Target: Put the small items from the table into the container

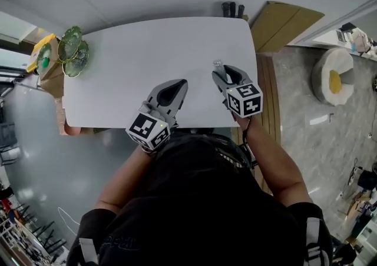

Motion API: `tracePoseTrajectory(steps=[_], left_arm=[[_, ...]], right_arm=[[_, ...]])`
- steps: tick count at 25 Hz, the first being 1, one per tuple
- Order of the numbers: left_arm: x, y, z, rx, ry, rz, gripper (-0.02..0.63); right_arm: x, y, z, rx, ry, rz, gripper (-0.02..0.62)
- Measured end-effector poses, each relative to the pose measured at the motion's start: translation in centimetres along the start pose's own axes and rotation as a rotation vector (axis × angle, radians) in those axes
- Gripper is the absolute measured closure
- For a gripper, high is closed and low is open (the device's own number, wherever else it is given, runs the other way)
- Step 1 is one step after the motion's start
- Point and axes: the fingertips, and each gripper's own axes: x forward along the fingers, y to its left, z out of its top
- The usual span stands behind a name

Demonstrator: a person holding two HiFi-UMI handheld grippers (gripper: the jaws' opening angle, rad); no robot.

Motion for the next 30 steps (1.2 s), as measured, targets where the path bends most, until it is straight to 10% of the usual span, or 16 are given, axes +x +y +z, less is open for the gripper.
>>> tracePoseTrajectory(steps=[16,30], left_arm=[[-1.2,-4.0,0.5,0.001,-0.039,0.17,0.6],[-20.7,2.1,-0.3,-0.047,-0.136,0.549,0.6]], right_arm=[[-7.3,1.7,3.7,-0.05,-0.101,0.2,0.41],[-0.8,22.0,5.3,-0.169,-0.039,0.572,0.41]])
